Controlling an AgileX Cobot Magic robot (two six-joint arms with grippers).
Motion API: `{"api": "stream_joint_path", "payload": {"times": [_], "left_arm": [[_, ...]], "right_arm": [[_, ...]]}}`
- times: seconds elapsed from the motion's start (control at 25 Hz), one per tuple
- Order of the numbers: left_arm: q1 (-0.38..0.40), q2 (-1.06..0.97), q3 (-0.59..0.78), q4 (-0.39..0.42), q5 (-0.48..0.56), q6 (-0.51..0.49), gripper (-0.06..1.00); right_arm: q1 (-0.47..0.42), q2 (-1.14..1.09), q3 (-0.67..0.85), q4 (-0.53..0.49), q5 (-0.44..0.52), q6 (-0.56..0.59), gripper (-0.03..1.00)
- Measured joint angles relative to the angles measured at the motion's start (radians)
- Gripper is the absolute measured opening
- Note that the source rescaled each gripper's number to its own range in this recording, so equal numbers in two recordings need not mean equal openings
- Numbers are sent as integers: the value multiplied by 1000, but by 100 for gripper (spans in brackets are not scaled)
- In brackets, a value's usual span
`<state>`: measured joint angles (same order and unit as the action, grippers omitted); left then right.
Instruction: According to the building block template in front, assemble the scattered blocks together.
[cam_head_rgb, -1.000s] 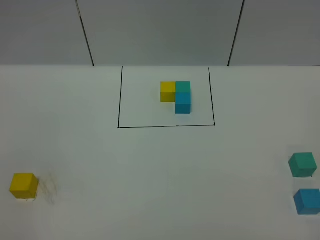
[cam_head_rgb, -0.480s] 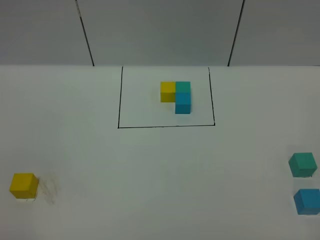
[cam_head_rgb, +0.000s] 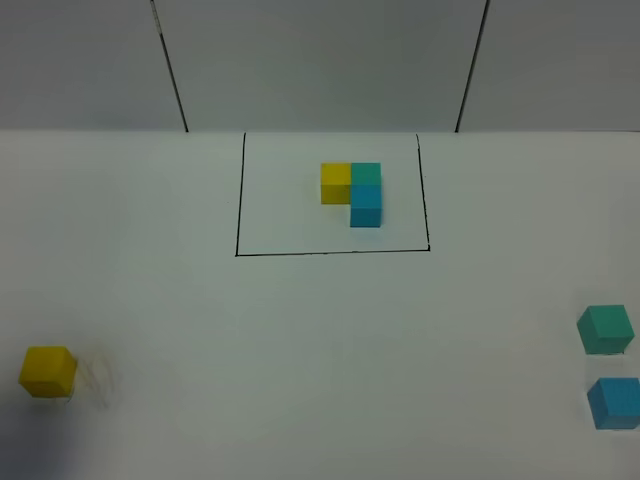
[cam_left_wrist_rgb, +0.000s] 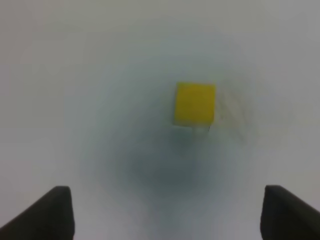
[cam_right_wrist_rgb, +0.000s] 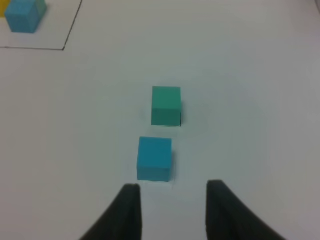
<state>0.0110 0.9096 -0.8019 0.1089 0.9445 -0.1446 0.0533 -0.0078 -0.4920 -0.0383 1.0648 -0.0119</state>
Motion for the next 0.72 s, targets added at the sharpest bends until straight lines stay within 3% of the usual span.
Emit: {"api": "stream_joint_path", "payload": {"times": [0.24,0.72], "left_arm": [[0,308,-2,-33,-129,0,64],[0,619,-1,-89,-331,31,64]], "right_arm": [[0,0,0,0,0,0,0],[0,0,0,0,0,0,0]]}}
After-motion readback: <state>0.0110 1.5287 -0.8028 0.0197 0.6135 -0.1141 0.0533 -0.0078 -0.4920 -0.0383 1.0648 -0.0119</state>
